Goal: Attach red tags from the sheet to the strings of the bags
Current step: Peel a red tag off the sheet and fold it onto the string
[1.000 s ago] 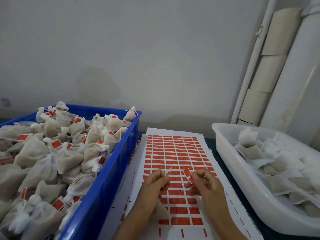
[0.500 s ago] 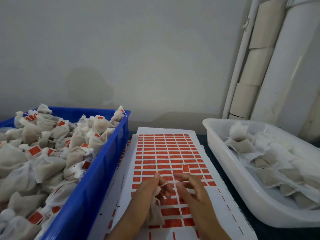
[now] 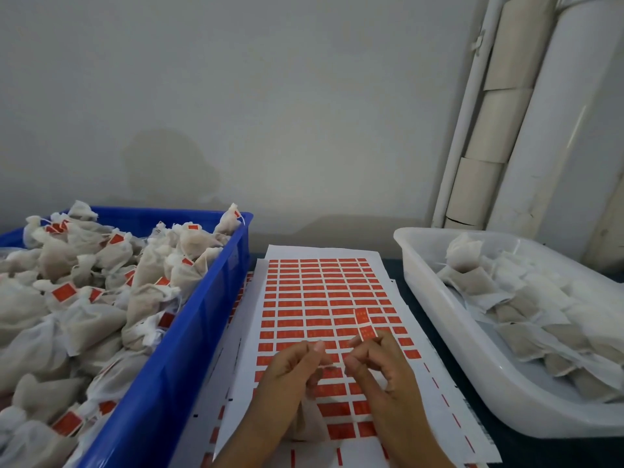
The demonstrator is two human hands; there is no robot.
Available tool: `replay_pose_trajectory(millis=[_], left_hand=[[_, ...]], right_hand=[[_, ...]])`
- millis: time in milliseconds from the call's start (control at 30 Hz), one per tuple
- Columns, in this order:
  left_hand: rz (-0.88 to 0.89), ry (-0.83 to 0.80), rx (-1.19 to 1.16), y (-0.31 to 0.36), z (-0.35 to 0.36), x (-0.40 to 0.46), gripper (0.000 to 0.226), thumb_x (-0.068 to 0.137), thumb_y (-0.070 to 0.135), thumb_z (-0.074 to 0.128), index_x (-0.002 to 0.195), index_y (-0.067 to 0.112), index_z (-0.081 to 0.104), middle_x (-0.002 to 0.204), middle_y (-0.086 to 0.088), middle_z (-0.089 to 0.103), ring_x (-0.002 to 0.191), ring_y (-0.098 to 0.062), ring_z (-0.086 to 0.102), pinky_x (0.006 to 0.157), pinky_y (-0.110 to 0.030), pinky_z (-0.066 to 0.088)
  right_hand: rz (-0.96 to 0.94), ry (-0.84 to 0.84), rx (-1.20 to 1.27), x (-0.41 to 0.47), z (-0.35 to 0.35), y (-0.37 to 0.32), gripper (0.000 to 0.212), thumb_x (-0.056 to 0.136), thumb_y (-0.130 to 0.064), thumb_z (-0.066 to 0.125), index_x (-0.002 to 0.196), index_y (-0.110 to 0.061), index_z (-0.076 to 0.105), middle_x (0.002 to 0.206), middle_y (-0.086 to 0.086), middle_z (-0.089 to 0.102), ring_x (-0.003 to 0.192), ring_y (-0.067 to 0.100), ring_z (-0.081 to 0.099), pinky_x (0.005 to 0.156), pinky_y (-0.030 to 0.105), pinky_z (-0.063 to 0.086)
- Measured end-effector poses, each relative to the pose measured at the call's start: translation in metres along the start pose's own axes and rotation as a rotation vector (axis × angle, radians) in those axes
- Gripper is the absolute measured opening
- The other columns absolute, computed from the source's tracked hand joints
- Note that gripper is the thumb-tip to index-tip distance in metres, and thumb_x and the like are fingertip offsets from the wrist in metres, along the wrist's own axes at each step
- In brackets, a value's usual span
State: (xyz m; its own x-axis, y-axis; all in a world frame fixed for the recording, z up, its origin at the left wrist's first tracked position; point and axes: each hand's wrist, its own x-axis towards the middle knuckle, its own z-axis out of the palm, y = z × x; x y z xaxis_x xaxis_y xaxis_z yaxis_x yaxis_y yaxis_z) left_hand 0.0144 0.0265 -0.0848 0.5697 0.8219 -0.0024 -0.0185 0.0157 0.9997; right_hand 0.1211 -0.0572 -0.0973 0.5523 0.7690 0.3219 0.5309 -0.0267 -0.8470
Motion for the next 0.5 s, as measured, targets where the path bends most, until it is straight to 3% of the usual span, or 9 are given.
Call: replay_pose_trajectory(millis=[100,233,367,500], left_hand=[[0.043,-0.029,0.001,-0.0013,-0.0003,0.0007,0.012,0.086,0.023,0.059,0.078,0.015,0.062,0.066,0.007,0.062,0.064,-0.010,0.058,0.057,-0.012,0.046],[0.087,-0.016,0.202,-0.0074,0.0032,-0.0026,0.009,0.081,0.018,0.068,0.082,0.021,0.060,0.082,0.009,0.063,0.078,-0.012,0.062,0.059,-0.009,0.047],[0.175,-0.013,0.236,-0.0064,0.0042,-0.0062,0.013,0.090,0.022,0.056,0.078,0.020,0.060,0.069,0.010,0.064,0.065,-0.002,0.061,0.060,-0.007,0.047],[0.144,-0.045,0.173,-0.0030,0.0026,-0.0065,0.019,0.092,0.017,0.051,0.078,0.016,0.064,0.062,0.009,0.067,0.056,-0.005,0.062,0.059,-0.011,0.049]], right_hand=[[0.005,0.009,-0.024,0.0004,0.0015,0.0008,0.014,0.078,-0.045,0.047,0.080,-0.033,0.053,0.111,-0.019,0.050,0.109,0.007,0.049,0.103,0.025,0.034],[0.030,0.042,-0.014,0.0034,-0.0001,0.0044,0.008,0.086,-0.032,0.054,0.079,-0.029,0.055,0.105,-0.020,0.050,0.099,0.000,0.050,0.095,0.016,0.036],[0.012,0.092,0.014,0.0032,-0.0036,0.0035,0.012,0.080,-0.040,0.050,0.080,-0.028,0.054,0.101,-0.016,0.055,0.098,0.004,0.053,0.097,0.022,0.039],[0.021,0.098,0.005,0.0029,-0.0045,0.0020,0.021,0.074,-0.047,0.045,0.086,-0.032,0.052,0.107,-0.019,0.053,0.100,0.002,0.052,0.097,0.020,0.036]])
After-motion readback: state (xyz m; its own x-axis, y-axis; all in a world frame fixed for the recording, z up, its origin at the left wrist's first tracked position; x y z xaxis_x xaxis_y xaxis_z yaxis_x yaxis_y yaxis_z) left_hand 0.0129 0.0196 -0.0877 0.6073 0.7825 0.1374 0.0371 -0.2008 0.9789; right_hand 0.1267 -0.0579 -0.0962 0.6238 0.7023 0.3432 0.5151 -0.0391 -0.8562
